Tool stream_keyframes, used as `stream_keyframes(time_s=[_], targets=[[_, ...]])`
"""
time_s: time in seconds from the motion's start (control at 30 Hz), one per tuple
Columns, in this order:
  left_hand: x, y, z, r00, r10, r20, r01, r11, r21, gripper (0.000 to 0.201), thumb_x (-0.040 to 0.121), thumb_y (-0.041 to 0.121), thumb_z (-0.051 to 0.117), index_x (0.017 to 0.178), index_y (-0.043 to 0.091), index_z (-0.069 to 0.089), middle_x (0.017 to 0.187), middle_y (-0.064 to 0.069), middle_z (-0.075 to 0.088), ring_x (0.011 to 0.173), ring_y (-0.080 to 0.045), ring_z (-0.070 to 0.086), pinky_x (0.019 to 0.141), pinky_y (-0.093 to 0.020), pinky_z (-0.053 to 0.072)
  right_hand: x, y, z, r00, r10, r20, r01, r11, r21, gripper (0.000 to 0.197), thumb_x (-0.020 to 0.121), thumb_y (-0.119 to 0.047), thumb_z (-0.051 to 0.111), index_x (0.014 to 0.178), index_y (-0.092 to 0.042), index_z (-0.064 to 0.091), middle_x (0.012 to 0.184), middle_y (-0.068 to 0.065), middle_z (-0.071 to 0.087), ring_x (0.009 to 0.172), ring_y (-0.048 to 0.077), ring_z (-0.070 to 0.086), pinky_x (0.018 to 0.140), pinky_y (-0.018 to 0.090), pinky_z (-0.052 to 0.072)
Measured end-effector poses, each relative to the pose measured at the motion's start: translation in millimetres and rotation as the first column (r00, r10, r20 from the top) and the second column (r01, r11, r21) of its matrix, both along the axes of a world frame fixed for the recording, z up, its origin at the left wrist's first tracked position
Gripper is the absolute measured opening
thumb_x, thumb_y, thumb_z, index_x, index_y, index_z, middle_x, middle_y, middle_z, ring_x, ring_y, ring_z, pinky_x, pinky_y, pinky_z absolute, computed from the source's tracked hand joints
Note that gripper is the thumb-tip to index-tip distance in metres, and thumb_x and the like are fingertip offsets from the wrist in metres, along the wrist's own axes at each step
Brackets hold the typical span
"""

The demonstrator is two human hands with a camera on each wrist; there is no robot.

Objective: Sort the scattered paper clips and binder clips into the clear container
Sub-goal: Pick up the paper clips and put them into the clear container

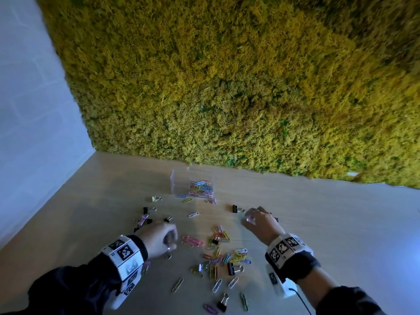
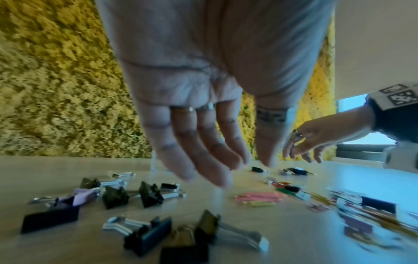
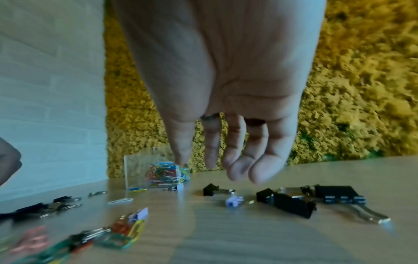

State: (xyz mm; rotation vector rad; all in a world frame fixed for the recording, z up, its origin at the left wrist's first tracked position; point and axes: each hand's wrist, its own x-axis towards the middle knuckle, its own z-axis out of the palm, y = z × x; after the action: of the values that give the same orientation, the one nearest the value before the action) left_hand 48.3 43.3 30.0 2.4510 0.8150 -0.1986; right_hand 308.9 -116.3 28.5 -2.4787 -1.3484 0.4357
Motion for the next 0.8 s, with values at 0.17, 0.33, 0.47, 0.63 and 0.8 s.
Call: stream_keyframes(time_s=[0.17, 0.33, 0.47, 0.63, 0.8], targets=[[-15.4, -40.0, -18.4, 0.906, -0.195, -0.377, 0.112, 0.966, -0.231, 0.034, 0.067, 0.048, 0.072, 0.06, 0.026, 0.048, 0.082, 0.0, 0.068, 0.076, -0.018, 0.067, 0.076, -0.031, 0.053, -33.4, -42.1, 13.8, 0.888, 0.077, -0.454, -0.246, 0.912, -0.328, 0.025, 0.075, -0.038, 0.07, 0.077, -0.024, 0.048, 0.073, -0.005, 0.059, 0.053, 0.011, 0.055, 0.048, 0.019, 0.046], [0.1, -55.6, -18.4, 0.957, -0.134, -0.255, 0.106, 0.987, -0.12, 0.034, 0.081, 0.031, 0.066, 0.06, 0.027, 0.039, 0.065, 0.009, 0.051, 0.061, -0.006, 0.057, 0.058, -0.018, 0.045, -59.2, -55.3, -17.0, 0.9, 0.255, -0.355, -0.372, 0.871, -0.319, 0.038, 0.066, -0.027, 0.079, 0.063, -0.031, 0.041, 0.07, -0.011, 0.056, 0.071, 0.012, 0.057, 0.068, 0.027, 0.048], [24.5, -61.8, -10.5, 0.986, -0.163, -0.048, 0.165, 0.984, 0.061, 0.018, 0.083, 0.028, 0.064, 0.088, 0.021, 0.048, 0.075, 0.013, 0.047, 0.066, -0.003, 0.046, 0.06, -0.016, 0.036, -56.9, -38.9, -22.6, 0.937, 0.273, -0.219, -0.287, 0.957, -0.037, 0.034, 0.07, -0.036, 0.073, 0.077, -0.029, 0.041, 0.075, -0.021, 0.04, 0.066, -0.002, 0.041, 0.058, 0.008, 0.033], [45.0, -71.1, -19.3, 0.968, -0.183, -0.173, 0.204, 0.973, 0.108, 0.028, 0.082, 0.021, 0.064, 0.107, 0.012, 0.057, 0.116, -0.008, 0.058, 0.104, -0.024, 0.057, 0.088, -0.033, 0.046, -65.8, -28.1, -28.9, 0.939, 0.298, -0.172, -0.314, 0.946, -0.078, 0.019, 0.077, -0.023, 0.067, 0.083, -0.026, 0.049, 0.082, -0.015, 0.043, 0.084, 0.012, 0.054, 0.08, 0.022, 0.048], [43.8, -63.3, -20.7, 0.984, -0.157, -0.085, 0.162, 0.985, 0.062, 0.019, 0.086, 0.02, 0.06, 0.102, 0.011, 0.063, 0.096, 0.002, 0.061, 0.089, -0.012, 0.054, 0.088, -0.025, 0.047, -53.7, -28.6, -19.8, 0.962, 0.228, -0.153, -0.217, 0.973, 0.082, 0.023, 0.078, -0.031, 0.068, 0.094, -0.016, 0.063, 0.085, -0.009, 0.051, 0.077, 0.008, 0.054, 0.071, 0.015, 0.047]])
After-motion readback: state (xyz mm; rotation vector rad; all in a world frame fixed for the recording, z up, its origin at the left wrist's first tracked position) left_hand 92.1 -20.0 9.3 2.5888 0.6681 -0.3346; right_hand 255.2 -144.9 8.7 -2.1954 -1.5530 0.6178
